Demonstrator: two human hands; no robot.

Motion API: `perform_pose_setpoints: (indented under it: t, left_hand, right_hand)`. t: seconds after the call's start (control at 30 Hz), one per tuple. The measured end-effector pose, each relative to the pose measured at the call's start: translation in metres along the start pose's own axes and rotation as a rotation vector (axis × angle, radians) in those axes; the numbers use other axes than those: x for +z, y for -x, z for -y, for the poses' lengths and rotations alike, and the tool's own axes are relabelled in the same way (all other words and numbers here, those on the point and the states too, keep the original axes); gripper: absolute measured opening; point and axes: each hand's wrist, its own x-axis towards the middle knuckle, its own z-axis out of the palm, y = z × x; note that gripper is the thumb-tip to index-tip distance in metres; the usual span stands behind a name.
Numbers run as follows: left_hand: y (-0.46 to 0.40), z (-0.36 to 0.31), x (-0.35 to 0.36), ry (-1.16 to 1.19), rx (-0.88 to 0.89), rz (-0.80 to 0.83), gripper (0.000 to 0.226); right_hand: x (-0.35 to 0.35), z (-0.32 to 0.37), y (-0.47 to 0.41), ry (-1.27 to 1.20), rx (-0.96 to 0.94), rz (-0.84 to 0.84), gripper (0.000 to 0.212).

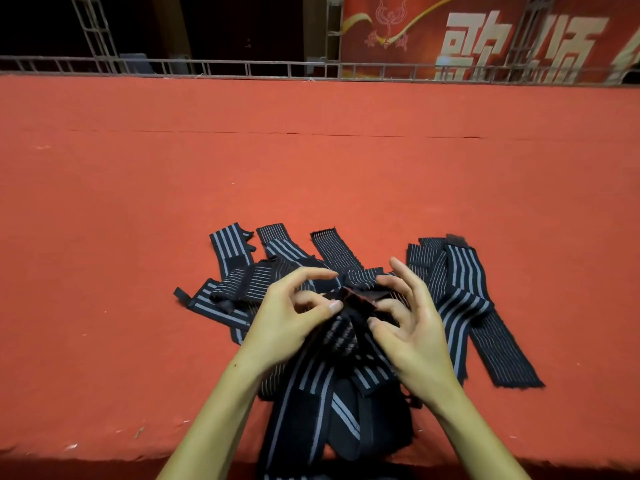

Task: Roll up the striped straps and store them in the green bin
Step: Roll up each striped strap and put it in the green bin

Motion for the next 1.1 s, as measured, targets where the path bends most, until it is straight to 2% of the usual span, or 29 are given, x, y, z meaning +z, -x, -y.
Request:
perform_pose_setpoints:
  t: [0.1, 0.2, 0.3, 0.33, 0.4, 0.5, 0.63, 0.77, 0.97, 1.1]
  left_hand:
    - [-0.004, 0.001, 0.002, -0.015, 0.017, 0.056, 0.04]
    - [-0.006, 0.005, 0.0, -0.018, 0.034, 0.056, 0.037]
    - [-0.003, 0.006, -0.006, -0.026, 0.045, 0.066, 0.038]
    - [-0.002, 0.006, -0.007, -0.03, 0.049, 0.072, 0.039]
    - [0.001, 0.005, -0.008, -0.031, 0.057, 0.06, 0.039]
    - [0.002, 0.002, -0.009, -0.023, 0.065, 0.023, 0.037]
    - [0.005, -0.001, -0.013, -0.015, 0.078, 0.001, 0.036]
    - [0.009, -0.001, -0.016, 0.003, 0.085, -0.019, 0.036]
    - [0.019, -0.004, -0.027, 0.065, 0.077, -0.09, 0.035]
    - [0.025, -0.012, -0.042, 0.104, 0.095, -0.125, 0.035]
  right_hand:
    - [-0.006, -0.001, 0.001, -0.006, 0.012, -0.002, 0.087]
    - [-0.017, 0.004, -0.001, 0.037, 0.036, 0.013, 0.075]
    - [-0.036, 0.012, -0.017, 0.388, -0.089, -0.052, 0.049]
    - [-0.041, 0.013, -0.024, 0.538, -0.137, -0.036, 0.048]
    - [-0.042, 0.01, -0.035, 0.738, -0.162, 0.071, 0.056]
    - [-0.034, 0.004, -0.038, 0.896, -0.127, 0.201, 0.065]
    - [-0.031, -0.003, -0.038, 0.892, -0.101, 0.257, 0.062]
    - [-0.024, -0.009, -0.037, 0.88, -0.122, 0.184, 0.059]
    - [-0.051, -0.018, -0.056, 0.992, -0.073, -0.072, 0.05]
    - [-0.064, -0.016, -0.059, 1.075, 0.009, -0.098, 0.047]
